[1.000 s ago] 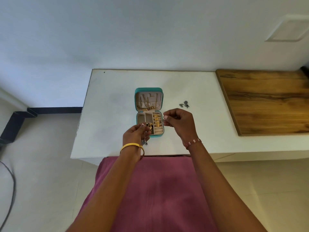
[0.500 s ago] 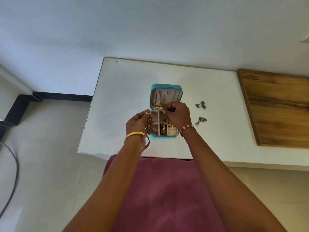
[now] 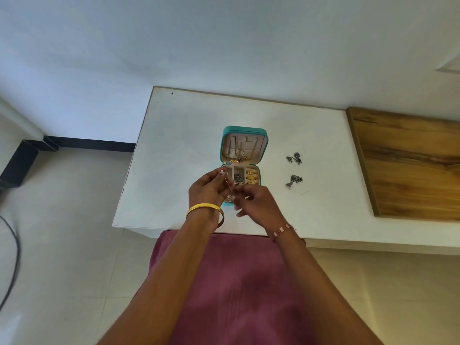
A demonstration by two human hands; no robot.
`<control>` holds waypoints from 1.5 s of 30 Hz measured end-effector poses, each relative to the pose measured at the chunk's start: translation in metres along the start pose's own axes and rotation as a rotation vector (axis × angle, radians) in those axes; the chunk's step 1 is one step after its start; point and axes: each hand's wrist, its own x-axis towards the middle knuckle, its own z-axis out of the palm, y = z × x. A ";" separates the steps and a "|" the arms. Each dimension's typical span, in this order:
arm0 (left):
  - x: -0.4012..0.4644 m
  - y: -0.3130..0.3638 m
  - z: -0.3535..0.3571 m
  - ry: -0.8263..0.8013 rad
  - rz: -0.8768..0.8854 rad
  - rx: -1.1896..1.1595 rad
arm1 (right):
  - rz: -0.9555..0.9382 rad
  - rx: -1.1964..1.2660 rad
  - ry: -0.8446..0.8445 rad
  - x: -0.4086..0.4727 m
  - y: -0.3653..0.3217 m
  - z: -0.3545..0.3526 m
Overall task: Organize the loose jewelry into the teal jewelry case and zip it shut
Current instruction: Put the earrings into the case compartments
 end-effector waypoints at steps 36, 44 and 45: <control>0.010 -0.015 0.017 0.065 0.262 0.636 | -0.170 -0.273 0.548 0.034 0.031 -0.056; -0.015 -0.049 0.044 -0.107 0.207 0.590 | 0.024 -0.222 0.732 0.024 0.083 -0.086; -0.016 -0.053 0.049 -0.131 0.199 0.599 | 0.045 -0.212 0.731 0.026 0.084 -0.087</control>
